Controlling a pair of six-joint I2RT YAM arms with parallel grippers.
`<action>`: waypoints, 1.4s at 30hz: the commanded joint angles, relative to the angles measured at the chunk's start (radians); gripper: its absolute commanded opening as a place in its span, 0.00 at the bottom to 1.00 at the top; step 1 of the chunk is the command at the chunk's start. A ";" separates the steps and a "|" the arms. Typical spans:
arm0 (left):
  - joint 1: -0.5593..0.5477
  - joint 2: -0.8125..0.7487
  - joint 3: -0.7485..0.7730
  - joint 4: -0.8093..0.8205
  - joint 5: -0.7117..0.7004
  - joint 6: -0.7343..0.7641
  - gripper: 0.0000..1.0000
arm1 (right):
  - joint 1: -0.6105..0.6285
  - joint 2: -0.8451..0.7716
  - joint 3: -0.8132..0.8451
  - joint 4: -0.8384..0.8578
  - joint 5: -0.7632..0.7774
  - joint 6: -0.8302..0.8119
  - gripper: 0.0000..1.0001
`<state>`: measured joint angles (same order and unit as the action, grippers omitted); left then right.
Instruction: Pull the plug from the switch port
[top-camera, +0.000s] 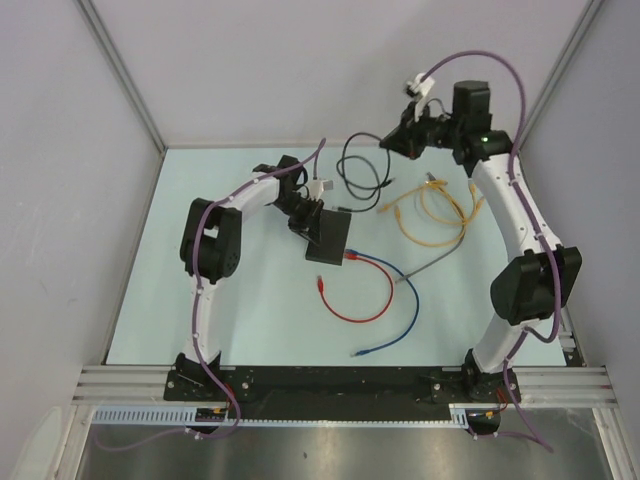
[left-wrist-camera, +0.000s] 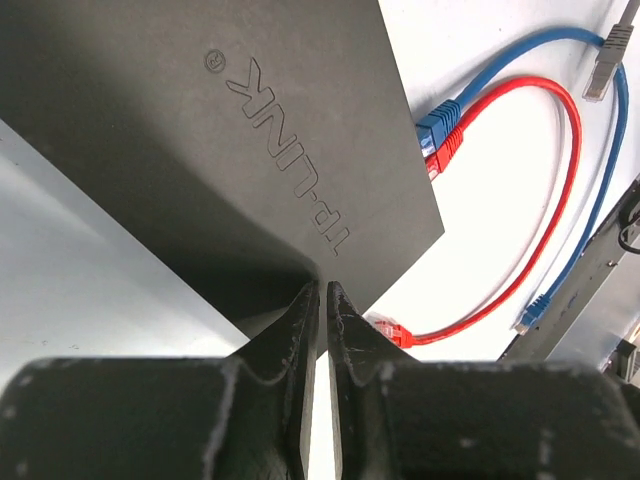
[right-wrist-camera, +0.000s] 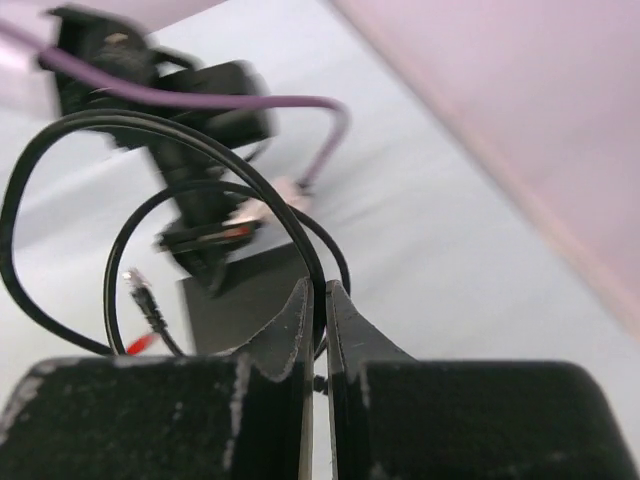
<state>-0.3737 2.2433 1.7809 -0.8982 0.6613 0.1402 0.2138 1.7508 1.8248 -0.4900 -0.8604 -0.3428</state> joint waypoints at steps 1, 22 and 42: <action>0.004 0.022 0.043 -0.002 -0.005 0.009 0.14 | -0.074 0.045 0.134 -0.004 0.093 0.029 0.00; 0.018 -0.016 -0.014 0.021 -0.032 0.013 0.16 | -0.192 0.254 -0.085 -0.078 0.783 0.042 0.00; 0.038 -0.115 0.037 0.027 -0.055 0.033 0.21 | -0.042 0.147 -0.151 -0.032 0.359 0.028 0.68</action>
<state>-0.3595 2.2257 1.7798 -0.8848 0.6319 0.1490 0.1070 2.0079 1.7119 -0.5461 -0.2008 -0.2840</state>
